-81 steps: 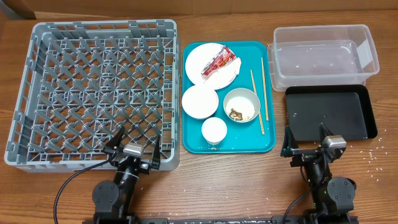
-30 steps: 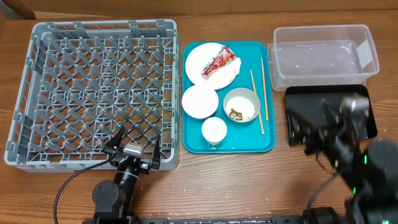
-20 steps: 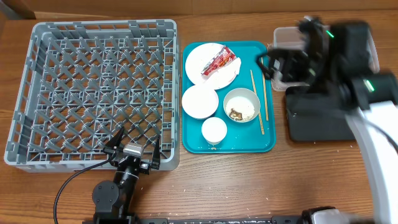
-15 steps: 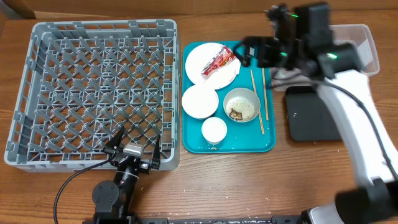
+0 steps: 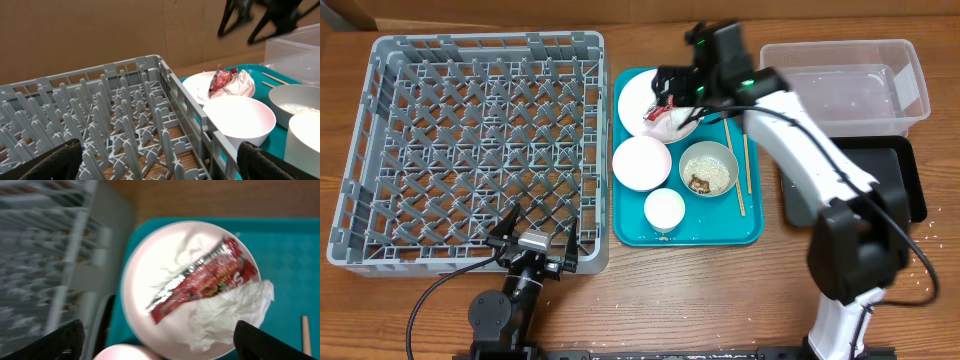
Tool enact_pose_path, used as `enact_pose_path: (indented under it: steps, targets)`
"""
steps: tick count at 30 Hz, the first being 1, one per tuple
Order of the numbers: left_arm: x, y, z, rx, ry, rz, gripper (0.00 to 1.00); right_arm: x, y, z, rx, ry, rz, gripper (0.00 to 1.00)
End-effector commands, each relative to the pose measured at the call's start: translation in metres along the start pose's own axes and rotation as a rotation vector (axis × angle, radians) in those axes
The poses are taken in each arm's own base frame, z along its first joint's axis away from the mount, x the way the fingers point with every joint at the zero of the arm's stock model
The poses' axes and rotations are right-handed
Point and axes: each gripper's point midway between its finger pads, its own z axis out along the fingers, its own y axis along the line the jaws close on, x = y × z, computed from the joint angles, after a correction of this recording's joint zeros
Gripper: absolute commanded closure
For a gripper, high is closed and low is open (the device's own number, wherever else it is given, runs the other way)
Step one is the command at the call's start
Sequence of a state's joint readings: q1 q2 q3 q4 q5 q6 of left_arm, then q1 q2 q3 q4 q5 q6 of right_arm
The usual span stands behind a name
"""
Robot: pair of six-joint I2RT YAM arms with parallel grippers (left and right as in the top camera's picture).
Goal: Sort waste into correct bins and load items into the dishwasher
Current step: 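Grasp the red wrapper and tissue with the right gripper, then carry wrapper to the clear plastic bin and release it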
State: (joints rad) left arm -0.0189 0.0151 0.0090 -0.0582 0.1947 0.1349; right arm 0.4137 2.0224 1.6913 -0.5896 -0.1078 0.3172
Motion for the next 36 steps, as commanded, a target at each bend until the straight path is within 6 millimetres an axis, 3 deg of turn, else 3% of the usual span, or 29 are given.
enact_pose_path:
  steps: [1,10,16,26,30,31,32,33,36]
  targets:
    - [0.0,0.0,0.0,-0.001,-0.006,0.019,0.0,-0.006,-0.022,0.02,0.247,-0.098,0.034,0.04]
    - [0.0,0.0,0.0,-0.001,-0.006,0.019,0.0,0.005,-0.032,0.07,0.298,-0.138,0.049,0.04]
    - [0.0,0.0,0.0,-0.001,-0.006,0.019,0.0,0.006,-0.046,0.087,0.352,-0.17,0.049,0.03]
    - [0.0,0.0,0.0,-0.001,-0.006,0.019,0.0,0.028,-0.064,0.115,0.389,-0.13,0.05,0.1]
    - [0.0,0.0,0.0,-0.001,-0.006,0.019,0.0,0.047,-0.066,0.13,0.37,-0.073,0.057,0.22]
    - [0.0,0.0,0.0,-0.001,-0.006,0.019,0.0,0.05,-0.067,0.131,0.369,-0.061,0.056,0.3]
    - [0.0,0.0,0.0,-0.001,-0.006,0.019,0.0,0.052,-0.067,0.131,0.372,-0.051,0.055,0.5]
    - [0.0,0.0,0.0,-0.001,-0.006,0.019,0.0,0.052,-0.067,0.131,0.372,-0.052,0.055,0.61]
    - [0.0,0.0,0.0,-0.001,-0.006,0.019,0.0,0.052,-0.067,0.13,0.373,-0.048,0.055,0.82]
